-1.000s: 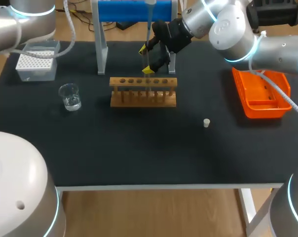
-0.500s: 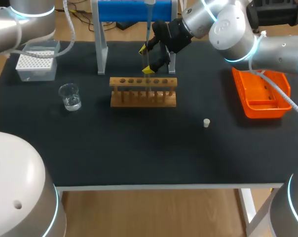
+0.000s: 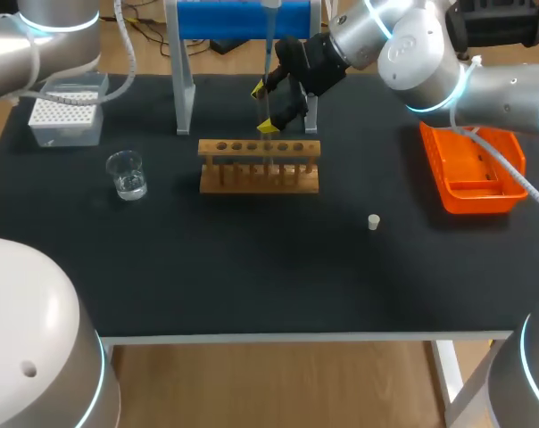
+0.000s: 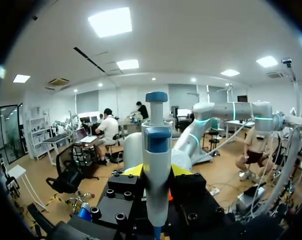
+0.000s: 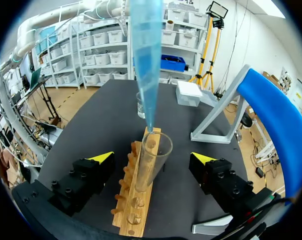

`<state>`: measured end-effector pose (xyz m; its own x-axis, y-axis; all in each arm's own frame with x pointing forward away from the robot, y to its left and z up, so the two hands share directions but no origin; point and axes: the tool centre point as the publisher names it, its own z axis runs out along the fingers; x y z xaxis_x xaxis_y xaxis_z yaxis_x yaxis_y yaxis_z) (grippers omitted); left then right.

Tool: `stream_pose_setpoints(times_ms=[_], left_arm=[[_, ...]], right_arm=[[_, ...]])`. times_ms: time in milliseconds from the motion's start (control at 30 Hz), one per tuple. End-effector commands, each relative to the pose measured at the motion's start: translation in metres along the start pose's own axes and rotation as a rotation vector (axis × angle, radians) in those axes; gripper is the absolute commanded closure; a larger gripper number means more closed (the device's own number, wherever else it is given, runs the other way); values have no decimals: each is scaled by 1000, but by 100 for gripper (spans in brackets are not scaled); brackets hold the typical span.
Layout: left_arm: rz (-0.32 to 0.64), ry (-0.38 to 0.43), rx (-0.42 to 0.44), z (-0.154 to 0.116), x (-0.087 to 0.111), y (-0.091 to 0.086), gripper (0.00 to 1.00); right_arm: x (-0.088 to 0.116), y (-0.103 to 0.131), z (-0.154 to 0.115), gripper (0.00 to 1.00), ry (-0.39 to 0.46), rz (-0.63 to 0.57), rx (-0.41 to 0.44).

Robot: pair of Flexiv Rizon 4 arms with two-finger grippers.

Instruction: Invert the test tube, pick up the pipette, mount the tip to pipette, aspirate from beaker and dispense into the tube, eject the tip, return the pipette, and cap with the stopper.

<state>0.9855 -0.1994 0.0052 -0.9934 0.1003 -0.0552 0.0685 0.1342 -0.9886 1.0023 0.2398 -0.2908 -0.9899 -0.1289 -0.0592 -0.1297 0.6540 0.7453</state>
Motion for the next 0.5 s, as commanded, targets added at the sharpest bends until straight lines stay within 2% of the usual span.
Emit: stream_pose_setpoints(times_ms=[33, 500], left_arm=[[-1, 1, -3, -1, 0, -1, 100], [-48, -45, 23, -7, 2, 2, 100]], right_arm=[[0, 0, -2, 0, 3, 1, 4], [0, 0, -2, 0, 3, 1, 4]])
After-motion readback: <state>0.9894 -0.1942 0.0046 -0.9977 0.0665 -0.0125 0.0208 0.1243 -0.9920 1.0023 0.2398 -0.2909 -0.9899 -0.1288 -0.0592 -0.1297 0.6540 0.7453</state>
